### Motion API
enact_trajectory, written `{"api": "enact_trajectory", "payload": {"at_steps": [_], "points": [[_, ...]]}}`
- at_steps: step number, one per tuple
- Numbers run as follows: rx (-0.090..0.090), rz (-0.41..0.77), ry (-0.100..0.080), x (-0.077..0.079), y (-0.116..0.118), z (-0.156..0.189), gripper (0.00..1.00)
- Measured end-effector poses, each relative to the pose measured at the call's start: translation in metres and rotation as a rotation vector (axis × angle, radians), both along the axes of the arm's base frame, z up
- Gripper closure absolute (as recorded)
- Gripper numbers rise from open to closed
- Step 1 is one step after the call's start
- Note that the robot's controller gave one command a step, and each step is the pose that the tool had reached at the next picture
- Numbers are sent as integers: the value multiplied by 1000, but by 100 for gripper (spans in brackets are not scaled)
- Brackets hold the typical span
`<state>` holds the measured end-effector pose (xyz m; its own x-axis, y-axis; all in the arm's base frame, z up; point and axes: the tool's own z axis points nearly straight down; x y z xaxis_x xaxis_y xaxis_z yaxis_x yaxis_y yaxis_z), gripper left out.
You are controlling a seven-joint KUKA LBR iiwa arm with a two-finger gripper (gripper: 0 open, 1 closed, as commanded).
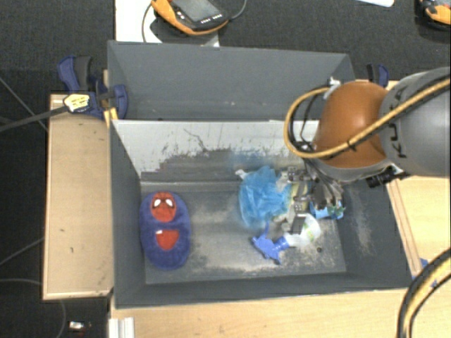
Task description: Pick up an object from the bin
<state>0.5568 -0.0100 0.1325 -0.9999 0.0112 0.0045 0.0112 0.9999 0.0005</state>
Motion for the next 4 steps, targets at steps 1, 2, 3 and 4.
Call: {"api": "enact_trajectory", "payload": {"at_steps": [1,2,3,4], "points": [[0,0,-7,2,0,4,0],[0,-217,-15,4,3,-30,0],[0,-105,-15,5,-8,-48,100],[-1,-104,-15,5,-8,-48,100]]}}
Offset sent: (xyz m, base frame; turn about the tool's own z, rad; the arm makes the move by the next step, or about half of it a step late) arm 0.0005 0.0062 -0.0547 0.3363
